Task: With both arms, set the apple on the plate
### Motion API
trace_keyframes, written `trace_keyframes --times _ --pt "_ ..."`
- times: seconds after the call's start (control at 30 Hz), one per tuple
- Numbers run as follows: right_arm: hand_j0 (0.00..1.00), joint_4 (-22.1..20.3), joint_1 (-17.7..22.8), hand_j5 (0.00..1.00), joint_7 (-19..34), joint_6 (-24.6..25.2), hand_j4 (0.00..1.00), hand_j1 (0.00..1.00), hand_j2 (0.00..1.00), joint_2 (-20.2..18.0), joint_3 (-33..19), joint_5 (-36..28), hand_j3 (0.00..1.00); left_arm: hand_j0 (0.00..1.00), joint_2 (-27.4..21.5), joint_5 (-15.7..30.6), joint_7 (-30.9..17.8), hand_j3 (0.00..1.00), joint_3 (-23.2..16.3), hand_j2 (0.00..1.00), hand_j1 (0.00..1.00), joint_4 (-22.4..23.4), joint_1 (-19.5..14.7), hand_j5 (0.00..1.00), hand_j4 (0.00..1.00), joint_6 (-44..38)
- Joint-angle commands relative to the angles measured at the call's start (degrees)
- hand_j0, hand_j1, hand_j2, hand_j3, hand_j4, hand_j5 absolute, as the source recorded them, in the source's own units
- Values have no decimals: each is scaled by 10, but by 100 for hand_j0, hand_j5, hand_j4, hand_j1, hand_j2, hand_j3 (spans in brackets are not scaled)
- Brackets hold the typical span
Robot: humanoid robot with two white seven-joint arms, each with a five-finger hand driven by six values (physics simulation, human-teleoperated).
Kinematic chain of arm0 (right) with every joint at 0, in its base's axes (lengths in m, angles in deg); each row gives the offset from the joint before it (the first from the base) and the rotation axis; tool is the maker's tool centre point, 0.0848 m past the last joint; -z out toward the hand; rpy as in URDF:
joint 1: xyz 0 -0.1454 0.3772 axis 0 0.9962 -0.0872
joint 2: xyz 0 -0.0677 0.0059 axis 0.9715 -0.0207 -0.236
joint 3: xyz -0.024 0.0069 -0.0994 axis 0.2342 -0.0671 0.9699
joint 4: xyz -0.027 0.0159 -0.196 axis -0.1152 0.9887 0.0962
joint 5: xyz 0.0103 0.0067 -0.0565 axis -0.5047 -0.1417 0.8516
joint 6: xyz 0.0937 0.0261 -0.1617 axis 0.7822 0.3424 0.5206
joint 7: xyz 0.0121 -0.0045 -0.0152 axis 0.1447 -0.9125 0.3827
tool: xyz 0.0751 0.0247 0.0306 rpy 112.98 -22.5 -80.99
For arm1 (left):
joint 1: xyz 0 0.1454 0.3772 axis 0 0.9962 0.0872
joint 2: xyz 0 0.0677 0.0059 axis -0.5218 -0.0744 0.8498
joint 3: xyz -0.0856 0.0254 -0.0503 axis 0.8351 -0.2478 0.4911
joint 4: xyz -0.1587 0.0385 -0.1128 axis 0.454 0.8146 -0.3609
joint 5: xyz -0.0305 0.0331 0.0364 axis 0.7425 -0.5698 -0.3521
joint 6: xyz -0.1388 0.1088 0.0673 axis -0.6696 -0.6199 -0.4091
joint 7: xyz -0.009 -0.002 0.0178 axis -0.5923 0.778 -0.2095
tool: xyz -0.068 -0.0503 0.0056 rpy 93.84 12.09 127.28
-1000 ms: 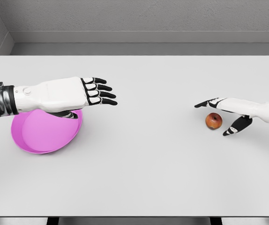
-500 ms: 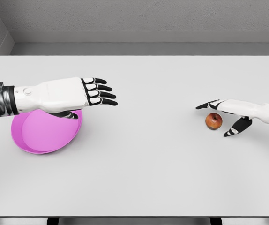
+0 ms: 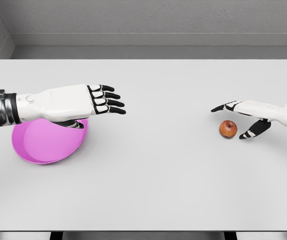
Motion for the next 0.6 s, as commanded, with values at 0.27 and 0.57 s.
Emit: trace_keyframes --times 0.27,0.57 --pt "91 0 0 91 0 1 91 91 91 -1 18 -5 91 100 0 4 0 100 1 100 100 0 0 100 100 -1" --pt "81 0 1 81 0 1 81 81 81 -2 19 -6 81 100 0 4 0 100 1 100 100 0 0 100 100 -1"
